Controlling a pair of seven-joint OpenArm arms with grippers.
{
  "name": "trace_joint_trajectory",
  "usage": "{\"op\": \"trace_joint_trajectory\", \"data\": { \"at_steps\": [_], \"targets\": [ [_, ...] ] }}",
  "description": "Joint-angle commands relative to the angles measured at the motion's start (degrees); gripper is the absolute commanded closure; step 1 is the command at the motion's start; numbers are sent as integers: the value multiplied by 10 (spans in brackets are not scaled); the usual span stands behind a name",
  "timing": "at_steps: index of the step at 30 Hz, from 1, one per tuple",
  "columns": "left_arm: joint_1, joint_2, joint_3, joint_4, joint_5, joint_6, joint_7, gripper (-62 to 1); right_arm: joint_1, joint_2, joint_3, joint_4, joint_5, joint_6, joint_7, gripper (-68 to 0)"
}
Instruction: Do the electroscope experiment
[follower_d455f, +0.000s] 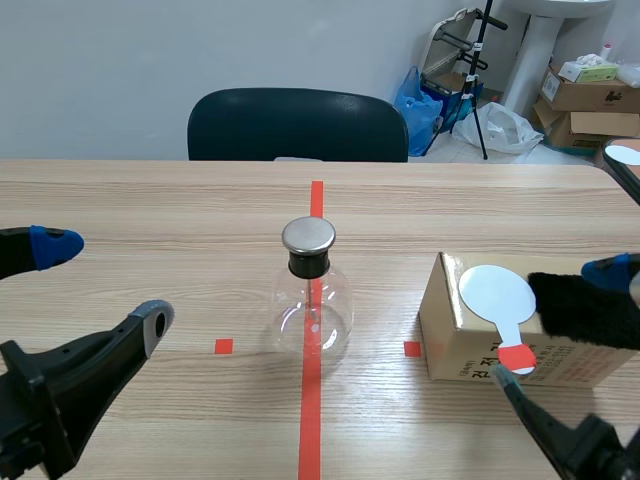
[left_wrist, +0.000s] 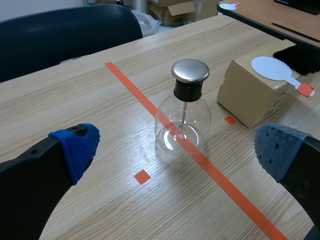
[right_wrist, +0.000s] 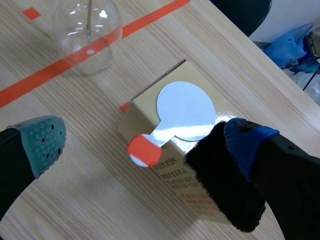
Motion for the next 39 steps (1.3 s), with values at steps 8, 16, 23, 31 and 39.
{"op": "trace_joint_trajectory", "data": {
  "at_steps": [8, 16, 23, 31, 39],
  "targets": [
    [0, 0, -1, 12, -3, -1, -8, -623, -71, -46, 4, 17, -191, -128, 56, -679],
    [0, 0, -1, 12, -3, -1, -7, -623, -89, -114, 4, 7, -359, -204, 59, -679],
    [0, 0, -1, 12, -3, -1, -6, -623, -81, -127, -16, -43, -438, -261, 77, -679],
    [0, 0, -1, 12, -3, -1, -6, -623, -31, -127, -68, -133, -504, -404, 56, -679],
    [0, 0, -1, 12, -3, -1, -6, -623, 40, -127, -110, -213, -548, -506, 28, -679]
  ]
}}
